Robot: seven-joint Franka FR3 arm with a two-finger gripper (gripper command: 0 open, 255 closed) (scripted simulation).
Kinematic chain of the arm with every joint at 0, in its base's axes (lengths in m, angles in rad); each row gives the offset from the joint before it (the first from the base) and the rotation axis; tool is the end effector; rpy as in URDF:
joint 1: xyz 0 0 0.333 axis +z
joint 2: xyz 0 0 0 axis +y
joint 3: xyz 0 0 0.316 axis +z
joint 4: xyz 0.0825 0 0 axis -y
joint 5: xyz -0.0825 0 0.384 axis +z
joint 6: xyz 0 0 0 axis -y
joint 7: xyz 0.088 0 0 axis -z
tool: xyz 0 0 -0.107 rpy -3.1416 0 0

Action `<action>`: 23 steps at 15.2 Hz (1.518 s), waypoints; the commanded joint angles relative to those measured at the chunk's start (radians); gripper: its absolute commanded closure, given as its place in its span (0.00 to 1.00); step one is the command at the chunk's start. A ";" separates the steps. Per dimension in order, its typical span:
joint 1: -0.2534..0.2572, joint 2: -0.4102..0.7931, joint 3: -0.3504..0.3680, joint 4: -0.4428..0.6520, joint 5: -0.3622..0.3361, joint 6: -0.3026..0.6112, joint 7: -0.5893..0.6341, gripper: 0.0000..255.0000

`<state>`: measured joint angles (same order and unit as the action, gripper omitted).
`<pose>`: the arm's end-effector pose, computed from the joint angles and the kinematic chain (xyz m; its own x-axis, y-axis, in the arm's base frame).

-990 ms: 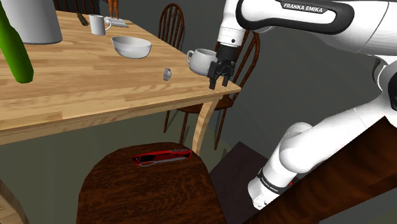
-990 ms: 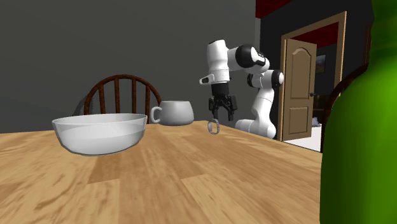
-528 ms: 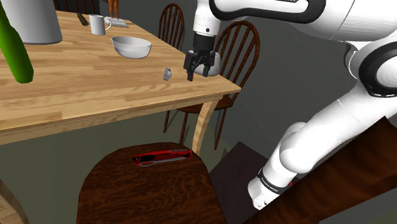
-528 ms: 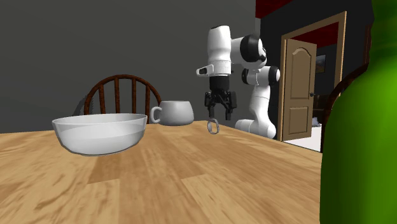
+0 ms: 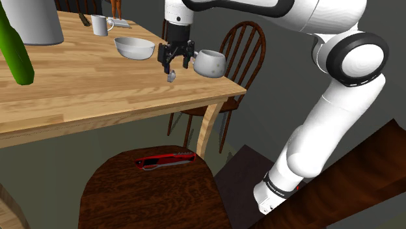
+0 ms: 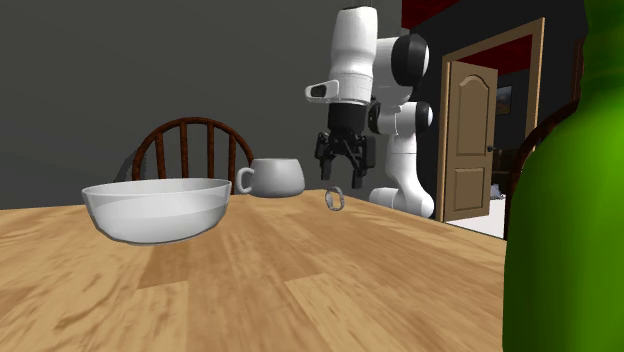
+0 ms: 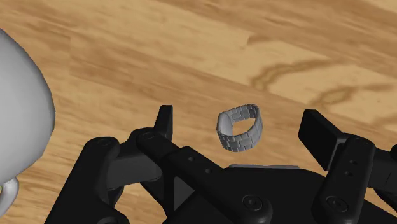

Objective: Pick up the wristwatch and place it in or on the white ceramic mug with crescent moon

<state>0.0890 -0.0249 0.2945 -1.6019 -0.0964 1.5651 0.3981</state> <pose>0.5096 0.1967 0.6230 0.9995 -0.0132 0.0282 -0.0160 -0.9948 0.1004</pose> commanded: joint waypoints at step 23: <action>0.013 0.061 0.014 -0.021 -0.045 0.081 0.035 1.00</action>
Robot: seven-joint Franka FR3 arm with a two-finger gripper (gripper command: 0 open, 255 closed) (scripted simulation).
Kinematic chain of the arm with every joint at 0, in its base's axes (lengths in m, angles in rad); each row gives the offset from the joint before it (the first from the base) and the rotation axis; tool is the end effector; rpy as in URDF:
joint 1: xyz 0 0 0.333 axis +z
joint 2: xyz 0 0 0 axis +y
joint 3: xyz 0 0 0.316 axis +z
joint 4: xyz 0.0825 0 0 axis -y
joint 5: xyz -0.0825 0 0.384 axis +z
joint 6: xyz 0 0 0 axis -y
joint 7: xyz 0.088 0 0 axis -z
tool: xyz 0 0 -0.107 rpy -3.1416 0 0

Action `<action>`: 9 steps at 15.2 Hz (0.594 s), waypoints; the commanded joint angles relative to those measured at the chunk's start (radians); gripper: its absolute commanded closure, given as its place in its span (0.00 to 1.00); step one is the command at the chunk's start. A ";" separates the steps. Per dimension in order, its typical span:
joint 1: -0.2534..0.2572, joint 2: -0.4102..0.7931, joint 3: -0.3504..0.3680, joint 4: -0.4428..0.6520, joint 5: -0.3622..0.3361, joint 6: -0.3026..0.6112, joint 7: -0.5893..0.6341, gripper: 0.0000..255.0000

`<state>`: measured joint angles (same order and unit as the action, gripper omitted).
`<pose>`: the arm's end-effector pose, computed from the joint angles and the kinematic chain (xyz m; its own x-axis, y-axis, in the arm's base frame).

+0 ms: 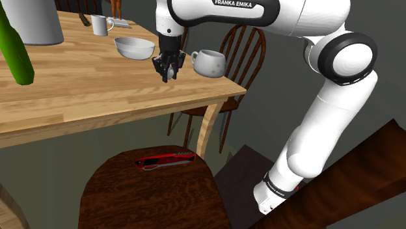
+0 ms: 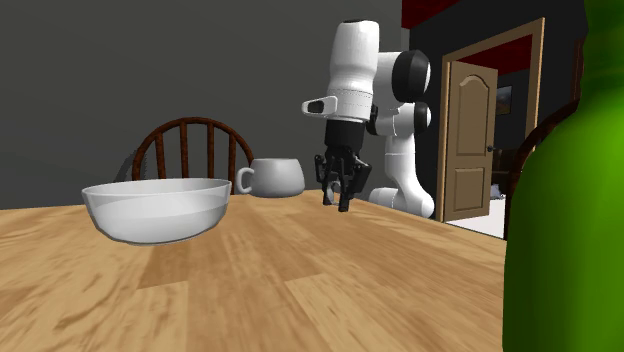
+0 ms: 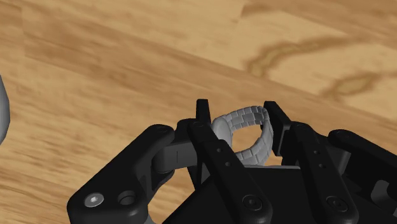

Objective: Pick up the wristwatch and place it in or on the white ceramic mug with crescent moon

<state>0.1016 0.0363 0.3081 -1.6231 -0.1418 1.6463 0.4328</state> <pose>0.5296 0.2114 0.5877 0.9990 -0.0090 0.0436 -0.0143 -0.9923 0.1230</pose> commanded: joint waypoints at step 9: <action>0.003 0.015 0.002 0.086 -0.004 -0.071 -0.005 1.00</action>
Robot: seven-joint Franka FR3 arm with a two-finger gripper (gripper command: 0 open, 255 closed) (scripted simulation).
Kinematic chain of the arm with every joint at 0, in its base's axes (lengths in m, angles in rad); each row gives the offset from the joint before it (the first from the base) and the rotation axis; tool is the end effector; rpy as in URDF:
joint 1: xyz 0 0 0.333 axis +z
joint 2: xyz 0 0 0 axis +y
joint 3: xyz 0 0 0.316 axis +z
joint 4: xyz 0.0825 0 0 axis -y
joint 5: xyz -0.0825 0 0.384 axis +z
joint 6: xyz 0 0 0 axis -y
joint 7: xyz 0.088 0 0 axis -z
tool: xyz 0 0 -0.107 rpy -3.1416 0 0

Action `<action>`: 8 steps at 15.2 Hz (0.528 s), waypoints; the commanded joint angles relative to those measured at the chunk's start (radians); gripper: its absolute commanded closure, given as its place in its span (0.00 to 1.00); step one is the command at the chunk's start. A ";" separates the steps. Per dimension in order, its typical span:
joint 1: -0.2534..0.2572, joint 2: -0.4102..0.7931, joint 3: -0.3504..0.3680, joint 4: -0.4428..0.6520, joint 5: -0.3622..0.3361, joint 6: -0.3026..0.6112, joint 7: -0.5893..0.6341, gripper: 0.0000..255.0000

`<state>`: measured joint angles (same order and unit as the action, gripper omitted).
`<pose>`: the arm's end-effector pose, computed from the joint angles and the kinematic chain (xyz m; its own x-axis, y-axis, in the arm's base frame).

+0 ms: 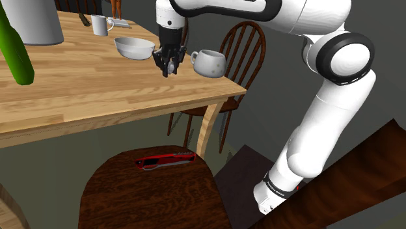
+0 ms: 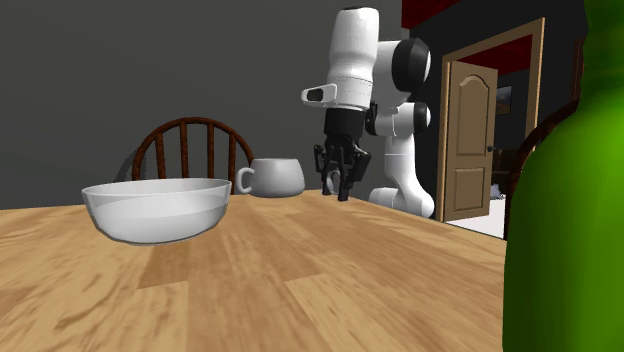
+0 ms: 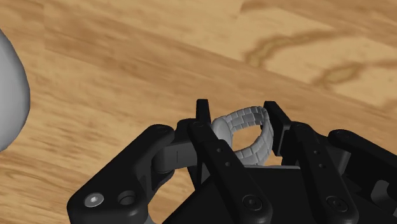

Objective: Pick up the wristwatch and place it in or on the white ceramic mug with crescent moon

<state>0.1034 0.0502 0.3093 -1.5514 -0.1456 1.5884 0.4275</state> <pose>0.5306 0.2108 0.6092 0.9990 -0.0090 0.0439 -0.0143 -0.9923 0.1228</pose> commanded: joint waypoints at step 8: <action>0.010 0.042 0.007 0.175 -0.014 -0.136 -0.005 1.00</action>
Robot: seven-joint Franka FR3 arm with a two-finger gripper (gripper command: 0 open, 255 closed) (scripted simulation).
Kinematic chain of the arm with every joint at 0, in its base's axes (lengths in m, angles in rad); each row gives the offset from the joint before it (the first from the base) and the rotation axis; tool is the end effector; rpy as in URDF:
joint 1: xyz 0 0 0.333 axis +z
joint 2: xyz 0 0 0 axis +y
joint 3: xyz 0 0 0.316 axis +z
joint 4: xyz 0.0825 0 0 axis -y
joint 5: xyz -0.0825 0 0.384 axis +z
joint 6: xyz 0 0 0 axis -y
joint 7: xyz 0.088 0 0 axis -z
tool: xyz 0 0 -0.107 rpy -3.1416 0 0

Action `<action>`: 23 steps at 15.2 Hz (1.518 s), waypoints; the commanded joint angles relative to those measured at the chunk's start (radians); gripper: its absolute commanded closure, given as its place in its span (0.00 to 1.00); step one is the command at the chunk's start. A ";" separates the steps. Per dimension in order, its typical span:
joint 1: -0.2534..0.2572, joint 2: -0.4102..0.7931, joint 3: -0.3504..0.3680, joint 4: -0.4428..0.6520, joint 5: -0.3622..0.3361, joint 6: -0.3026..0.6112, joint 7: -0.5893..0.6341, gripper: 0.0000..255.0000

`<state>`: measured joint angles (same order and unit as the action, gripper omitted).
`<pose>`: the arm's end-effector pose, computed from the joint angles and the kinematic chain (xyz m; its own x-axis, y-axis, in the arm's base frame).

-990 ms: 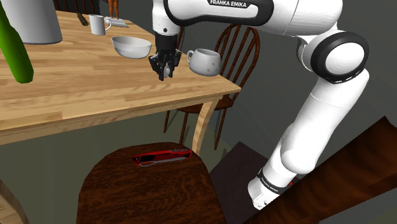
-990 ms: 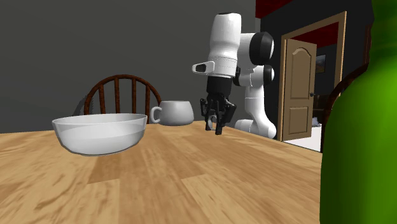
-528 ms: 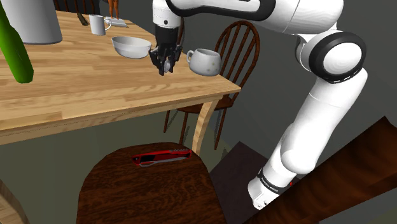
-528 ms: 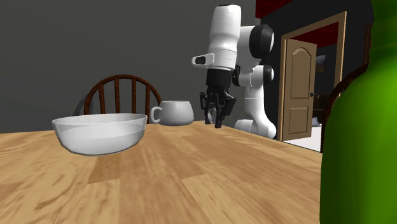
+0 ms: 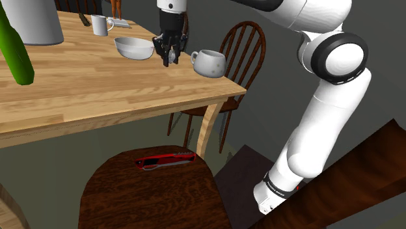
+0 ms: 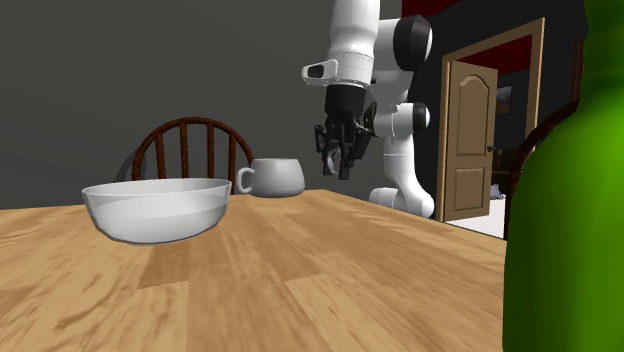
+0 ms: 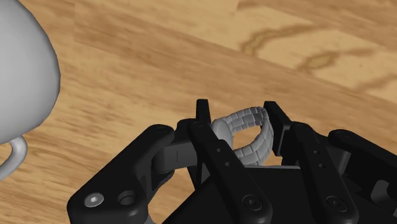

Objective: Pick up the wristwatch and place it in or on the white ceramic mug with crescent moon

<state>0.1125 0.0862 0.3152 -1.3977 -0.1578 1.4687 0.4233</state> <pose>0.5297 0.2115 0.6512 0.9990 -0.0090 0.0442 -0.0144 -0.9923 0.1228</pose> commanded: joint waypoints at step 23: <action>0.020 0.205 0.008 0.585 -0.093 -0.380 -0.084 1.00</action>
<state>0.1714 0.3343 0.3250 -0.7423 -0.2704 1.0558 0.3595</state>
